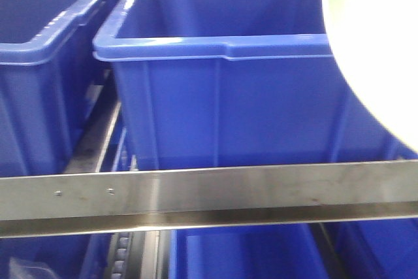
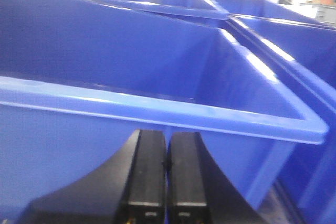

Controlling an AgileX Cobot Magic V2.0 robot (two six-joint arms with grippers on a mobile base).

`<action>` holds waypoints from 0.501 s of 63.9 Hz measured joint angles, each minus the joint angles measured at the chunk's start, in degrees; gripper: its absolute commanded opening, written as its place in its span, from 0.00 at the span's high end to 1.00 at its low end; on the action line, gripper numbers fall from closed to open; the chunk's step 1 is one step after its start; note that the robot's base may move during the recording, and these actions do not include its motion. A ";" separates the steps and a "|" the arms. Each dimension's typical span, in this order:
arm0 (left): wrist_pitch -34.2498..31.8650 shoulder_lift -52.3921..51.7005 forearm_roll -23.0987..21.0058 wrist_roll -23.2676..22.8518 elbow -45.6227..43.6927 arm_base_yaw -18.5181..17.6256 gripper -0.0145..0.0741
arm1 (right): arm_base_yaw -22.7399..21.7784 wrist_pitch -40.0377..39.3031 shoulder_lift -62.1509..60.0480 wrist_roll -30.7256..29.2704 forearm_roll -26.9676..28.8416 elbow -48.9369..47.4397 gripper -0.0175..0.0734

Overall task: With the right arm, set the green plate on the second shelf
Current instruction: 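Extend the right gripper with the plate over a blue bin on the shelf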

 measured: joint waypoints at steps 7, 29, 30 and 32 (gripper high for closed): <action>0.00 0.00 0.00 0.00 0.00 0.00 0.69 | 0.00 0.00 0.00 0.00 0.00 0.00 0.75; 0.00 0.00 0.00 0.00 0.00 0.00 0.69 | 0.00 0.00 0.00 0.00 -0.26 0.00 0.75; 0.00 0.00 0.00 0.00 0.00 0.00 0.69 | 0.00 0.00 0.00 0.00 -0.28 0.00 0.75; 0.00 0.00 0.00 0.00 0.00 0.00 0.69 | 0.00 0.00 0.00 0.00 -0.36 0.00 0.75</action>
